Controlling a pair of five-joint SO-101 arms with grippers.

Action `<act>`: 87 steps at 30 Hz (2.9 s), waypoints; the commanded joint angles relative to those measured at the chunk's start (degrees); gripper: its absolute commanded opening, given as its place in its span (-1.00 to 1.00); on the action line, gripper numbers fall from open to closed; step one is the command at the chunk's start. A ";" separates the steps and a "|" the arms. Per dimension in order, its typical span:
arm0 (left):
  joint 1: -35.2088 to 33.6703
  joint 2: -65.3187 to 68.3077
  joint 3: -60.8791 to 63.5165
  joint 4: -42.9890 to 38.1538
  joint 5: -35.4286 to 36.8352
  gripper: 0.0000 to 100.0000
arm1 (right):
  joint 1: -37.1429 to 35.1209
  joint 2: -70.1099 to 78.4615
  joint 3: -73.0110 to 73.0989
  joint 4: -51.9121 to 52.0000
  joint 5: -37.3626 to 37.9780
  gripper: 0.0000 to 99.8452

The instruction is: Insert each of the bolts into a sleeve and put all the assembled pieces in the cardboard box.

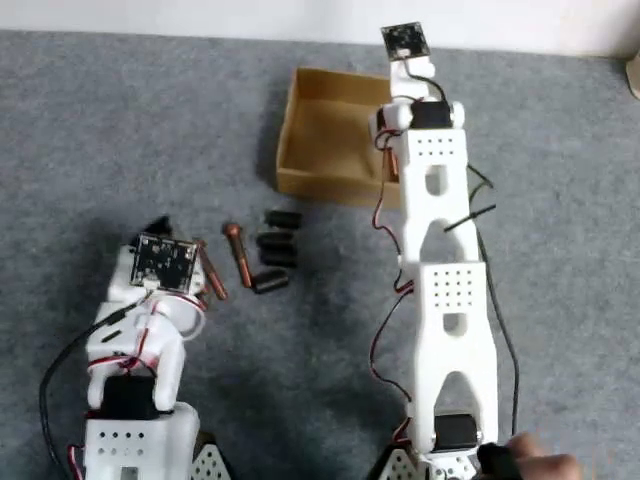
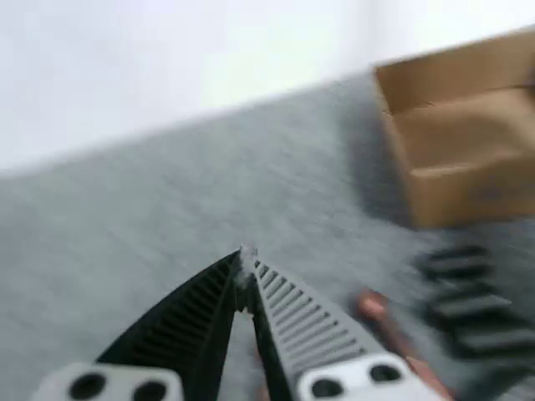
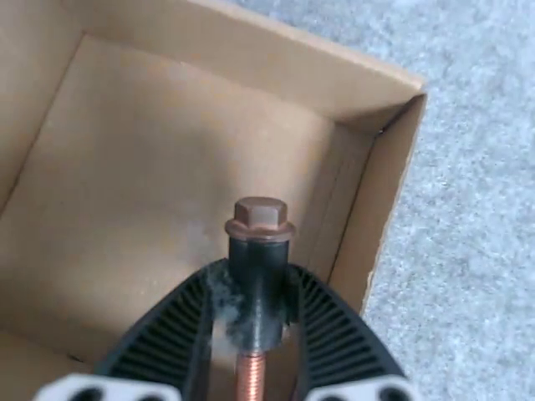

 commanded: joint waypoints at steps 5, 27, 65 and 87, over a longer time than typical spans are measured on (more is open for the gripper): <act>-5.93 -0.57 -1.45 -19.96 -24.97 -0.99 | 0.48 1.63 -7.16 1.27 0.70 -0.99; -7.78 -0.04 2.15 -20.84 -5.10 -0.99 | 0.57 2.07 -8.40 4.62 0.35 -0.47; -1.80 -0.04 -10.24 20.92 28.31 -0.99 | -21.05 -64.48 20.97 24.22 -4.75 -0.47; -5.23 -0.48 -9.10 25.14 32.00 -0.99 | -31.34 -114.77 132.97 -21.76 6.33 -0.47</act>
